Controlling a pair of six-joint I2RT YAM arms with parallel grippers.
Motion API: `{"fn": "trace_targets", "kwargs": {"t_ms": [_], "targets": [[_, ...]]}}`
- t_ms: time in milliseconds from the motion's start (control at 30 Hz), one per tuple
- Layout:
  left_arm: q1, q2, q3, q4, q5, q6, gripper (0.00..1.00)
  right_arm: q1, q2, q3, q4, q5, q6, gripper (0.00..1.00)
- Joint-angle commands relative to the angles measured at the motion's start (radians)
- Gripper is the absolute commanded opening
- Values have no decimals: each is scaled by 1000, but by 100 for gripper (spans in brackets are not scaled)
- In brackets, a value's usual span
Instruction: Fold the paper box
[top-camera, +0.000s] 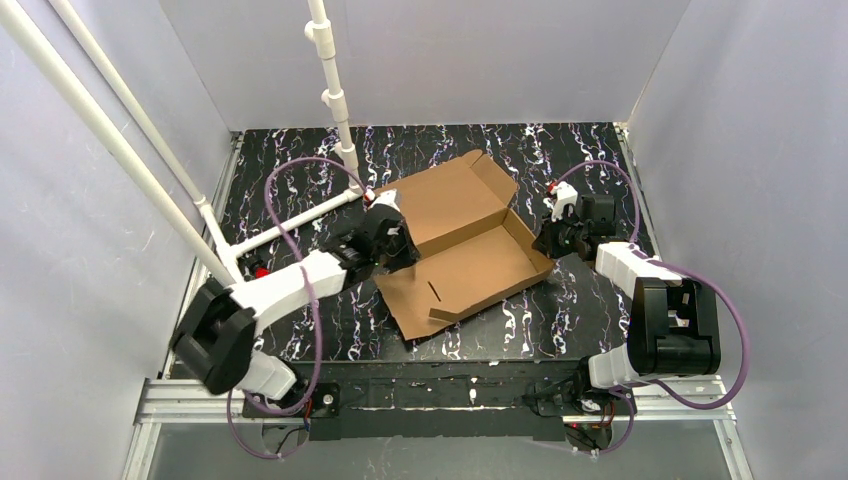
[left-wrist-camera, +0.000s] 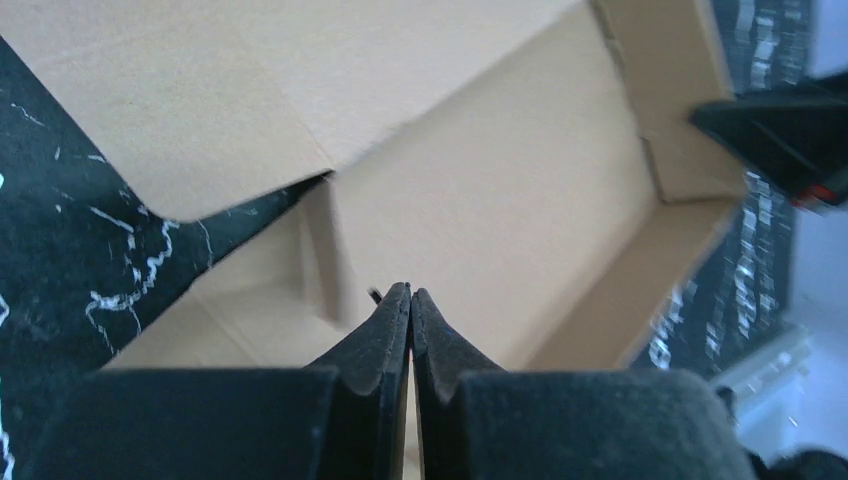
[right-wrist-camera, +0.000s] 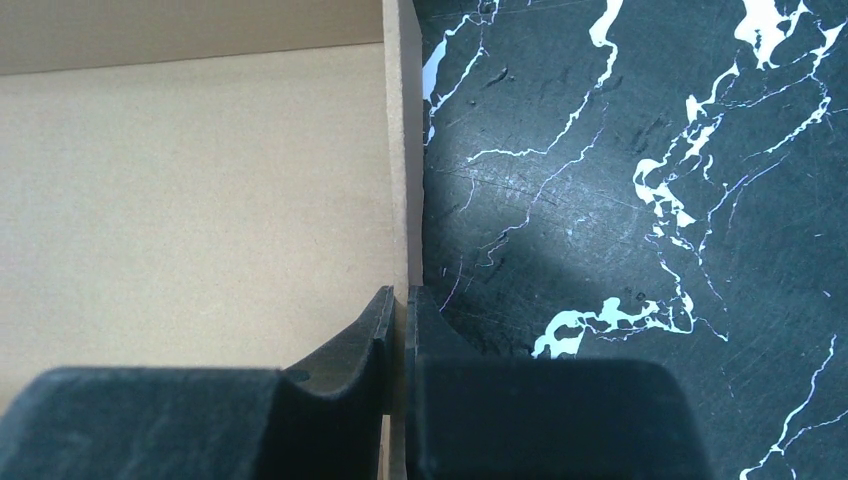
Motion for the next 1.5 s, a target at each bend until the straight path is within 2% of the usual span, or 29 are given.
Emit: {"fn": "trace_targets", "kwargs": {"t_ms": [0,133,200,433,533,633,667,733,800,867,967,1167,1300,1467], "targets": [[-1,-223,-58,-88,158,54,3,-5,-19,15,1,-32,18,13],[-11,-354,-142,-111,317,-18,0,-5,-17,14,1,-30,18,13],[-52,-402,-181,-124,328,-71,0,-5,-17,13,1,-27,17,13],[-302,-481,-237,-248,110,-196,0,-5,-21,10,1,-25,17,13],[-356,-533,-250,-348,-54,-252,0,-5,-24,9,1,-26,19,13],[-367,-671,-310,-399,-192,-319,2,-5,-27,9,1,-28,18,13],[-366,-722,-347,-398,-213,-339,12,-5,-28,9,1,-29,19,13],[-364,-804,-394,-421,-243,-370,42,-5,-28,9,1,-33,19,13],[-363,-857,-429,-452,-260,-391,60,-5,-29,11,1,-35,19,13],[-362,-886,-484,-418,-268,-415,72,-5,-30,10,1,-35,20,13],[-355,-919,-589,-223,-262,-406,75,-5,-29,10,1,-36,20,13],[-290,-847,-673,74,-289,-384,72,-5,-30,6,1,-37,18,13],[-181,-719,-623,111,-172,-379,55,-5,-25,8,1,-38,19,13],[-128,-619,-574,146,-88,-347,30,-5,-23,6,1,-37,13,13]]}}
